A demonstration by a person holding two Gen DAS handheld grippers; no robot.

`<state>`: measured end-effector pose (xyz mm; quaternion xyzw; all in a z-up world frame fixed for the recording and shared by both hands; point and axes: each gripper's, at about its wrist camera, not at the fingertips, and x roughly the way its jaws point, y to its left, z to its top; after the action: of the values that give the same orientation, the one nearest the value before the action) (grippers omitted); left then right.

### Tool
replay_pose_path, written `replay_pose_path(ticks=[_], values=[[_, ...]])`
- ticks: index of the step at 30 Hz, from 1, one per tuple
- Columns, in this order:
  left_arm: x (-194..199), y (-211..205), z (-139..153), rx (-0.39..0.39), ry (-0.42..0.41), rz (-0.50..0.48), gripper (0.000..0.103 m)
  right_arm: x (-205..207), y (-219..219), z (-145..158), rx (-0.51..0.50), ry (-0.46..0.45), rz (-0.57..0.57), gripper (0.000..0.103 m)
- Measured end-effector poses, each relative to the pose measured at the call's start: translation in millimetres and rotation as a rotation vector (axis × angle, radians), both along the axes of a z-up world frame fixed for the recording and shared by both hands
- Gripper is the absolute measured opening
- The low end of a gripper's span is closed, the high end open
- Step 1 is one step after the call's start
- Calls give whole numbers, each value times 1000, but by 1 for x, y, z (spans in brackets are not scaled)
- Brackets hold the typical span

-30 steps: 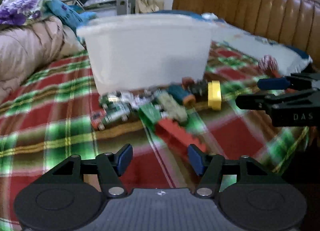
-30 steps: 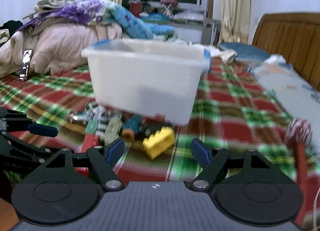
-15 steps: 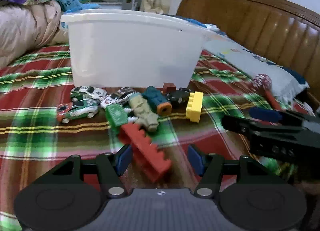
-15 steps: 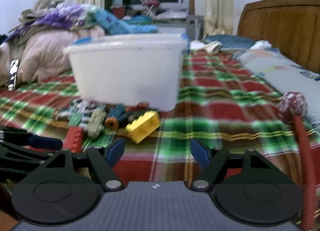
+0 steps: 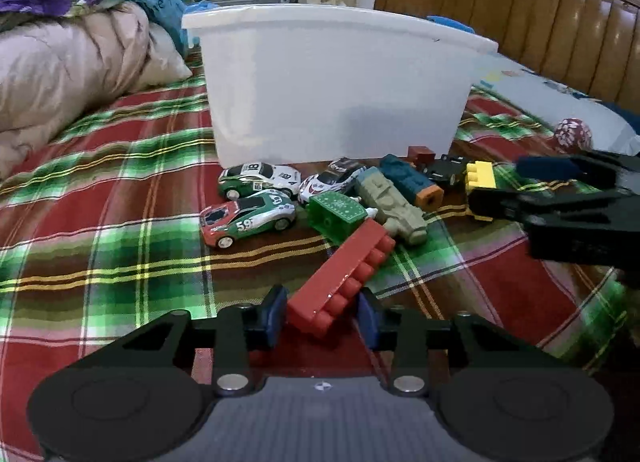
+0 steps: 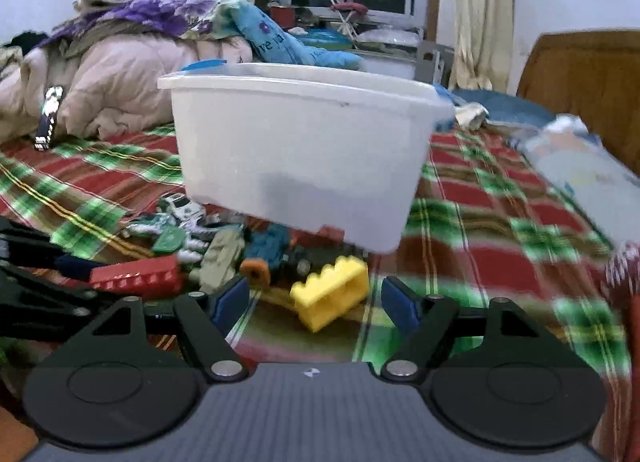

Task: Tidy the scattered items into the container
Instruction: 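Grasp the red brick with the left tool while the right tool grasps the yellow brick, then carry the red and yellow bricks over the bin and open both tools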

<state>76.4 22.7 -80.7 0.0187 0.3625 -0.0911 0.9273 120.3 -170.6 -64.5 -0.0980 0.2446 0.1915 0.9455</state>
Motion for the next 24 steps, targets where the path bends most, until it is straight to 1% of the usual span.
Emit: replay_pose_path(ticks=[2, 5, 6, 7, 8, 12, 15, 18, 21, 24], values=[[1, -6, -2, 41, -12, -34, 48, 11, 5, -4, -23, 4, 11, 76], [0, -8, -4, 46, -22, -48, 48, 22, 7, -13, -39, 30, 8, 76], [-1, -7, -4, 40, -21, -49, 47, 23, 5, -16, -31, 39, 6, 73], [-1, -6, -4, 34, -20, -52, 44, 23, 3, -18, -24, 49, 7, 67], [-1, -5, -4, 33, -19, -57, 40, 22, 2, -19, -26, 59, 5, 55], [-2, -3, 1, 7, -5, -61, 37, 16, 3, -19, -31, 58, -11, 54], [-10, -3, 5, 12, -15, -66, 37, 5, 6, -17, -23, 59, -5, 54], [-20, -2, 13, 16, -40, -82, 37, -11, 10, -13, -23, 50, 5, 54], [-29, -1, 24, 14, -64, -91, 37, -26, 15, -15, -9, 68, 10, 54], [-36, -2, 36, 30, -97, -101, 37, -38, 18, -14, -5, 81, 16, 54]])
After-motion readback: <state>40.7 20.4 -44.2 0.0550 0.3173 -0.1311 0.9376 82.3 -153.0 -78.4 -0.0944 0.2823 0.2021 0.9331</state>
